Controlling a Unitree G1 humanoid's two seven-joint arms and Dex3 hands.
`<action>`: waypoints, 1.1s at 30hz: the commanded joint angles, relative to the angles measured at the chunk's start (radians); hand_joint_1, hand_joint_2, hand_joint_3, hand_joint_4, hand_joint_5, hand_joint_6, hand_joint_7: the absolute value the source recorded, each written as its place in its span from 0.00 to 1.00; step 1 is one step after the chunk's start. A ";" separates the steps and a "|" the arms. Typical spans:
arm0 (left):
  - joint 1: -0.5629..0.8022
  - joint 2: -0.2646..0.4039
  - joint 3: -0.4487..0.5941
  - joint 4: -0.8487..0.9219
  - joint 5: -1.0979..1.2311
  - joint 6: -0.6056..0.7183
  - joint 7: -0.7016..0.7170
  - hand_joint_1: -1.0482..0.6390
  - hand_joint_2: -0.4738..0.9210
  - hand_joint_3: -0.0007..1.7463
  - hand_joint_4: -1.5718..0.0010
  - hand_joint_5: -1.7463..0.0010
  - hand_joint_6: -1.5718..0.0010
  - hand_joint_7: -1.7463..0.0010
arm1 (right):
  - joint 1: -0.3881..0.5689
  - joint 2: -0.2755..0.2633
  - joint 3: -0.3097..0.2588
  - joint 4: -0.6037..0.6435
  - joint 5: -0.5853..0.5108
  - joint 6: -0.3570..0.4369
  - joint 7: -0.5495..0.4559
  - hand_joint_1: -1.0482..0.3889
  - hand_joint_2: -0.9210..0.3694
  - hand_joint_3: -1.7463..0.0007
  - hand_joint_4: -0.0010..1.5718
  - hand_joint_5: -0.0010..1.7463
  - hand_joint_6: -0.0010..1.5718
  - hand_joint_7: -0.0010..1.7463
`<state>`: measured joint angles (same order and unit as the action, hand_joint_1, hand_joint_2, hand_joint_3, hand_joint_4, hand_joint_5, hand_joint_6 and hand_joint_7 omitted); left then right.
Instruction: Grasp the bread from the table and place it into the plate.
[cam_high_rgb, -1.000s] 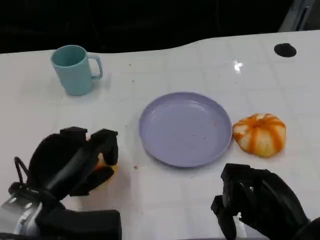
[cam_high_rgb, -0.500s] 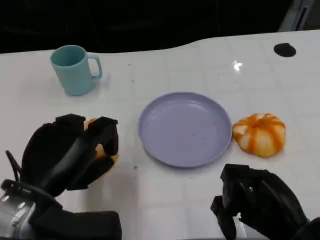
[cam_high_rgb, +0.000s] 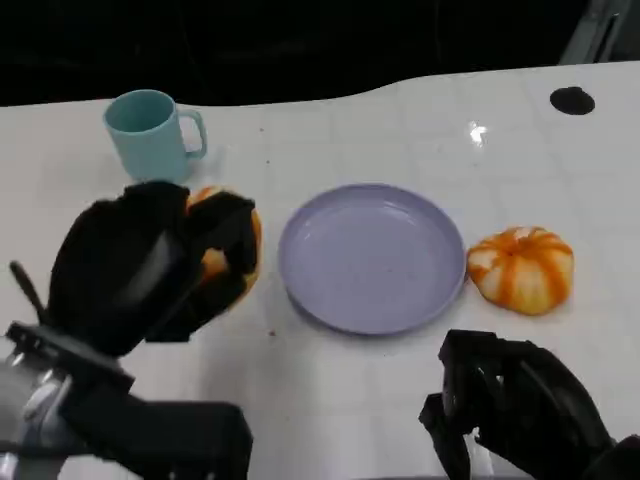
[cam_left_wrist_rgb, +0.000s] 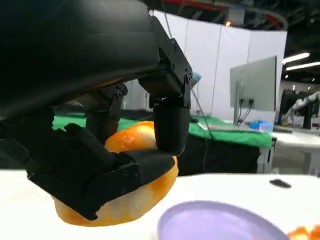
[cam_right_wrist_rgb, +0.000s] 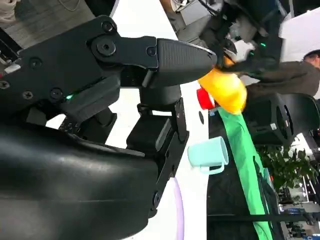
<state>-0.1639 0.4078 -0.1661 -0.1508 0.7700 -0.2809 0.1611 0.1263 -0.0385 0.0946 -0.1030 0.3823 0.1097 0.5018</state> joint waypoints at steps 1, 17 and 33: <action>-0.099 -0.025 -0.038 0.089 -0.004 -0.012 -0.009 0.51 0.61 0.67 0.44 0.00 0.57 0.00 | -0.001 -0.003 0.001 0.002 -0.008 -0.006 -0.006 0.07 0.14 0.60 0.77 0.96 0.66 0.89; -0.444 -0.189 -0.207 0.566 -0.044 -0.068 -0.021 0.49 0.59 0.75 0.39 0.00 0.50 0.05 | -0.005 -0.004 -0.005 0.010 0.005 0.003 -0.003 0.08 0.15 0.60 0.77 0.95 0.66 0.88; -0.650 -0.323 -0.209 1.024 -0.239 -0.117 -0.137 0.49 0.63 0.71 0.44 0.00 0.51 0.21 | -0.002 0.005 0.003 0.013 -0.001 -0.006 -0.005 0.08 0.14 0.60 0.76 0.94 0.66 0.86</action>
<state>-0.7781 0.0813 -0.3857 0.8348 0.5627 -0.3889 0.0679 0.1245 -0.0318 0.1002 -0.0941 0.3830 0.1095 0.4982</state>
